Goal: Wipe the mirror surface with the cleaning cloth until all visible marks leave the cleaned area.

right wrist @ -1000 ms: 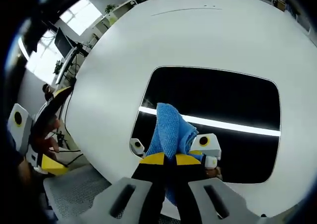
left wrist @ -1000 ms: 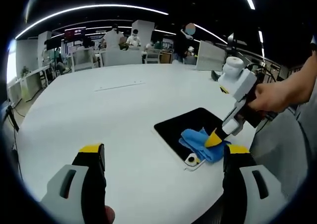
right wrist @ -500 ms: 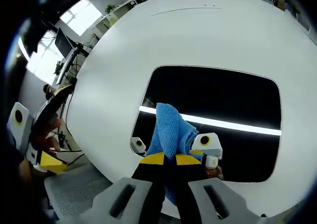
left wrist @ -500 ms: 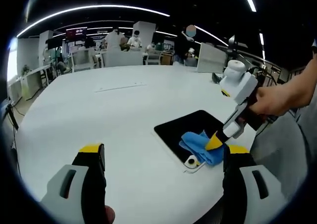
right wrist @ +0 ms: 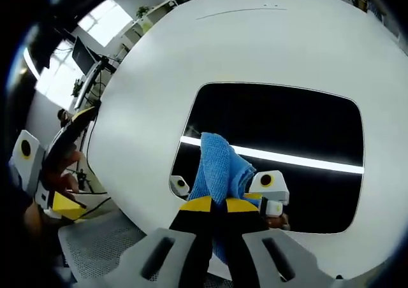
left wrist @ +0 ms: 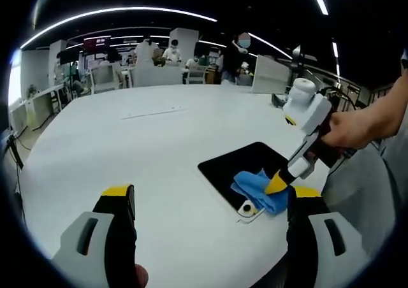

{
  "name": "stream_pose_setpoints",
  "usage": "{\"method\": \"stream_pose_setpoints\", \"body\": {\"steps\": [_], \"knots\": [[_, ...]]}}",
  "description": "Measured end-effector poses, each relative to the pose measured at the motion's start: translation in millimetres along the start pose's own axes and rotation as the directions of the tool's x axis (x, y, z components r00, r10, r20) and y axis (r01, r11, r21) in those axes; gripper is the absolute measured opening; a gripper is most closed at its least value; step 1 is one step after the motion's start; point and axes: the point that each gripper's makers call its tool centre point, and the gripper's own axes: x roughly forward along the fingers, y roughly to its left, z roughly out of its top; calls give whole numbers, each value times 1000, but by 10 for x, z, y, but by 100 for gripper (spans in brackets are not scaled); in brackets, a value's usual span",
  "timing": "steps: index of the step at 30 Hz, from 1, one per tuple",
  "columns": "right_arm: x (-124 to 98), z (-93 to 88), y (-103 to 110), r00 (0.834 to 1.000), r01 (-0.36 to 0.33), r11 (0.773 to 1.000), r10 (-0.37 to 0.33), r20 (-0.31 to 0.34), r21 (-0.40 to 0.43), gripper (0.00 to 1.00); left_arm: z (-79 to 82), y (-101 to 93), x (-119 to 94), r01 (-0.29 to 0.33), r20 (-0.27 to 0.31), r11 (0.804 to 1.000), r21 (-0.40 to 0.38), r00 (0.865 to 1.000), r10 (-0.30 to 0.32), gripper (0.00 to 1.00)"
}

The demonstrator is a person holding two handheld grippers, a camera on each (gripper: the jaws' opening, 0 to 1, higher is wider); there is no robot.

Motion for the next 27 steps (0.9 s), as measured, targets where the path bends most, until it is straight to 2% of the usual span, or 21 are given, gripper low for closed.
{"method": "stream_pose_setpoints", "body": {"steps": [5, 12, 27], "knots": [[-10, 1, -18, 1000, 2, 1000, -2, 2, 7, 0, -41, -15, -4, 2, -6, 1000, -2, 1000, -2, 99], [-50, -18, -101, 1000, -3, 1000, 3, -5, 24, 0, 3, -28, 3, 9, 6, 1000, 3, 1000, -10, 99], [-123, -34, -273, 1000, 19, 999, -19, 3, 40, 0, -34, 0, -13, 8, 0, 1000, 3, 1000, -8, 99]]}}
